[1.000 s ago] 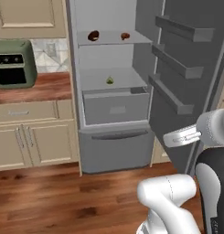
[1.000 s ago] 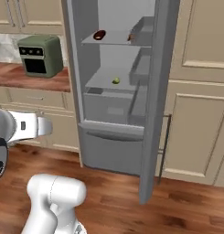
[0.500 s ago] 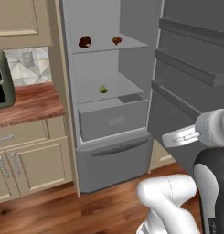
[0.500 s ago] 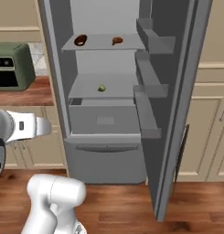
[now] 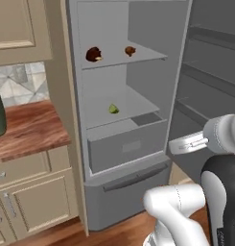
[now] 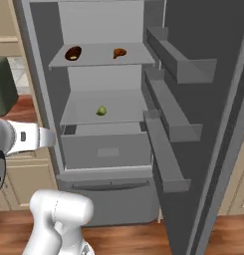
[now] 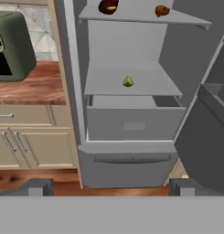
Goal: Gather the squash and lemon wedge from the fridge and place them on a tray on the dining counter. Then gather the steak and chicken drumstick from the fridge and place them on the other tray.
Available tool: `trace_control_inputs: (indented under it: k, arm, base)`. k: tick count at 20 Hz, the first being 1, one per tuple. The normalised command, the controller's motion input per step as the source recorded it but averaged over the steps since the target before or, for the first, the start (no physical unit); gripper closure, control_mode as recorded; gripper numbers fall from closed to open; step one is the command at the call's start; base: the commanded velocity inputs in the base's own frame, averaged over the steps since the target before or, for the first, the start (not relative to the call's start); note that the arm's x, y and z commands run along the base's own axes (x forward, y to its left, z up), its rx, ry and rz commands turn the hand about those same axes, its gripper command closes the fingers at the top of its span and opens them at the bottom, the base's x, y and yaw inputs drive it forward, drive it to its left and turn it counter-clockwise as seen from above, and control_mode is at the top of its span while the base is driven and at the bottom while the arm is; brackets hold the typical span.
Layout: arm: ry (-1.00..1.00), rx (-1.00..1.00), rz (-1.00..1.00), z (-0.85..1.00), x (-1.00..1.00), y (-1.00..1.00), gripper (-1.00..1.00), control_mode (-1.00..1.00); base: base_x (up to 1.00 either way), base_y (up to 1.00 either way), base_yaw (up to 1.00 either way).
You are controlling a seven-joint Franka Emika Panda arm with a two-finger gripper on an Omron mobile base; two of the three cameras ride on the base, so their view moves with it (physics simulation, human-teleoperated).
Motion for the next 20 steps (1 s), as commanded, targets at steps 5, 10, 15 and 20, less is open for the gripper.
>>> trace_control_inputs:
  k: [5, 10, 15, 20]
  arm:
    - [0.0, 0.0, 0.0, 0.0, 0.0, 0.0, -1.0, 1.0]
    - [0.0, 0.0, 0.0, 0.0, 0.0, 0.0, -1.0, 1.0]
    - [0.0, 0.0, 0.0, 0.0, 0.0, 0.0, -1.0, 1.0]
    - [0.0, 0.0, 0.0, 0.0, 0.0, 0.0, -1.0, 1.0]
  base:
    - [0.7, -0.02, -0.04]
    - [0.53, -0.33, -0.02]
    - [0.45, -0.36, 0.0]
    - [0.56, -0.15, 0.0]
